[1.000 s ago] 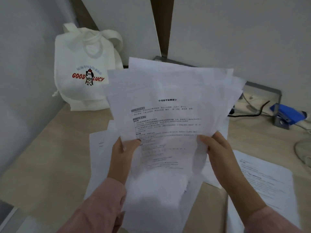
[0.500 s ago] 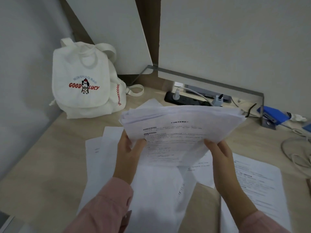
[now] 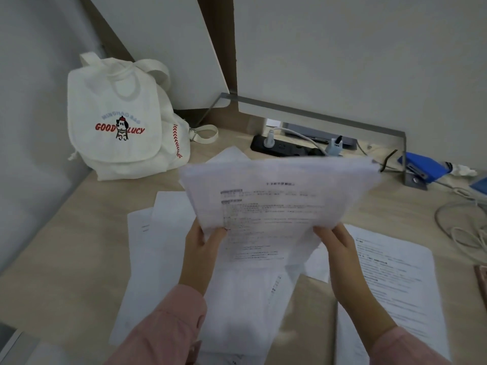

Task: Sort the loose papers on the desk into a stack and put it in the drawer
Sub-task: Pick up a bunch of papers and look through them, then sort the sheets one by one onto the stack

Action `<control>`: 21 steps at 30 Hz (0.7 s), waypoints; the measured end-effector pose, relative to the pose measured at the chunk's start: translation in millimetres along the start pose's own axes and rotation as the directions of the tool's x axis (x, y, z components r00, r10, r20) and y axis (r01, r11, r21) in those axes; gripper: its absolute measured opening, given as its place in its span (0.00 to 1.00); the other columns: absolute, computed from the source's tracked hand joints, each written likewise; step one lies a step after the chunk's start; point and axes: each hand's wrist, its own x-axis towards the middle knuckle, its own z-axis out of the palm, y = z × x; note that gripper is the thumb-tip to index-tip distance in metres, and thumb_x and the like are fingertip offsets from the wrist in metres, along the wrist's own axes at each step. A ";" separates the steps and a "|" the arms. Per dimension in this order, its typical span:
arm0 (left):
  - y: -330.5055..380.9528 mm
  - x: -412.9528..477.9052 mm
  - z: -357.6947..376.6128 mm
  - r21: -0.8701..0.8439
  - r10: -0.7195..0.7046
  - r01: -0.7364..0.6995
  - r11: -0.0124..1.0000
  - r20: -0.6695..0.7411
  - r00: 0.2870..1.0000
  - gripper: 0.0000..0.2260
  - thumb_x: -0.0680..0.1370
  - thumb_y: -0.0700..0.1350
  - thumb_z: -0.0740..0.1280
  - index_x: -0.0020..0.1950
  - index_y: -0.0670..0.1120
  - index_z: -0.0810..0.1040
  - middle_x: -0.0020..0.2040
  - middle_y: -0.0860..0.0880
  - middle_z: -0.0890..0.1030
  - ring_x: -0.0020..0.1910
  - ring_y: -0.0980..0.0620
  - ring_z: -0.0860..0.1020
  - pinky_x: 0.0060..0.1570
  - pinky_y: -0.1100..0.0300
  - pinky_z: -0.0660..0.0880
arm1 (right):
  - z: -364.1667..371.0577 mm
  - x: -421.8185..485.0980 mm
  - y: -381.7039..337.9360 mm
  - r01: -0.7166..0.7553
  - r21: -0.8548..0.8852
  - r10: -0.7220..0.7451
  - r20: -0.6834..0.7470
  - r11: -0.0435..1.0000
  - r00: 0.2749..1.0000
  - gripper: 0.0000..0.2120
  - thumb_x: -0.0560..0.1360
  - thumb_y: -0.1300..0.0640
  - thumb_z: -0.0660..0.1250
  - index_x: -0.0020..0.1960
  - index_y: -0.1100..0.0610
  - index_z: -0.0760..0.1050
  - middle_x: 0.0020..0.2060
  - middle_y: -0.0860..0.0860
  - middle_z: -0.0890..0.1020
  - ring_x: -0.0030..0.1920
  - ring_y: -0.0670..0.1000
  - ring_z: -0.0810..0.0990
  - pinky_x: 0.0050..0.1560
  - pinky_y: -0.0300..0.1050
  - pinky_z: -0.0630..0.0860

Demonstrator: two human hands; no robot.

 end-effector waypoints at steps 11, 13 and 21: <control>-15.3 -19.2 83.2 0.148 -0.173 0.151 0.977 0.149 0.974 0.06 0.79 0.43 0.60 0.45 0.49 0.75 0.40 0.55 0.79 0.38 0.61 0.77 0.37 0.73 0.72 | -105.3 -6.7 23.6 -0.287 -0.087 0.276 -0.120 0.954 0.954 0.08 0.77 0.56 0.62 0.55 0.52 0.76 0.48 0.53 0.83 0.47 0.56 0.82 0.50 0.54 0.78; -28.0 -27.2 106.5 0.188 -0.261 0.226 0.956 0.192 0.946 0.07 0.79 0.43 0.59 0.51 0.45 0.76 0.44 0.53 0.79 0.44 0.56 0.77 0.44 0.67 0.74 | -132.1 -14.3 38.2 -0.350 -0.103 0.331 -0.165 0.931 0.929 0.10 0.77 0.59 0.61 0.57 0.53 0.75 0.48 0.53 0.83 0.47 0.57 0.82 0.50 0.55 0.78; -78.0 -66.2 178.5 0.425 -0.468 0.298 0.855 0.380 0.798 0.12 0.78 0.41 0.59 0.58 0.56 0.72 0.55 0.55 0.79 0.52 0.55 0.78 0.56 0.54 0.75 | -222.0 -40.3 81.1 -0.440 -0.095 0.373 -0.391 0.893 0.841 0.08 0.76 0.65 0.58 0.51 0.57 0.74 0.43 0.57 0.80 0.41 0.59 0.79 0.45 0.54 0.76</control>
